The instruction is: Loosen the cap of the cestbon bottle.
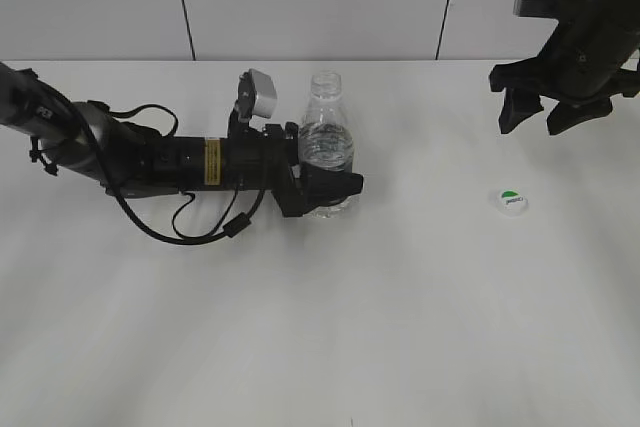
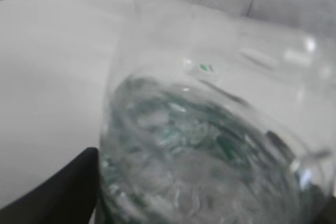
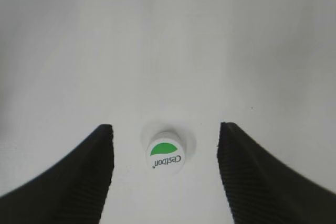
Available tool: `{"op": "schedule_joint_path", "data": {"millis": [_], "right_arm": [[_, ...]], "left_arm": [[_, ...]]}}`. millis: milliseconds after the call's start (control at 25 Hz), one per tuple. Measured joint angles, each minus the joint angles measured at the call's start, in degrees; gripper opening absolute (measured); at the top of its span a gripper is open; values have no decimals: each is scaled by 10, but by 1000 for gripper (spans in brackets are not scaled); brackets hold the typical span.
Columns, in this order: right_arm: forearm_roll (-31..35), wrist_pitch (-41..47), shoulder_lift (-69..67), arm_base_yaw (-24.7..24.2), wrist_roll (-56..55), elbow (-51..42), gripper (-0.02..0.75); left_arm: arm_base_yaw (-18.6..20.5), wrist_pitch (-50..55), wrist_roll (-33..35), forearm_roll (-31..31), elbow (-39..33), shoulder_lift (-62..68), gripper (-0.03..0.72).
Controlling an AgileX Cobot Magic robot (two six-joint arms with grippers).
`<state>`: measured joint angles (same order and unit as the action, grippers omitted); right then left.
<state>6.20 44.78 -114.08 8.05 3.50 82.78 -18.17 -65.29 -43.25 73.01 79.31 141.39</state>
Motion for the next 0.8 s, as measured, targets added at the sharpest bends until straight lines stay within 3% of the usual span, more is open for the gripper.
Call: {"op": "schedule_joint_path", "data": {"millis": [800], "right_arm": [[-1, 14, 0, 0, 0, 10, 473]], "left_arm": [[0, 13, -126, 42, 0, -129, 524]]}}
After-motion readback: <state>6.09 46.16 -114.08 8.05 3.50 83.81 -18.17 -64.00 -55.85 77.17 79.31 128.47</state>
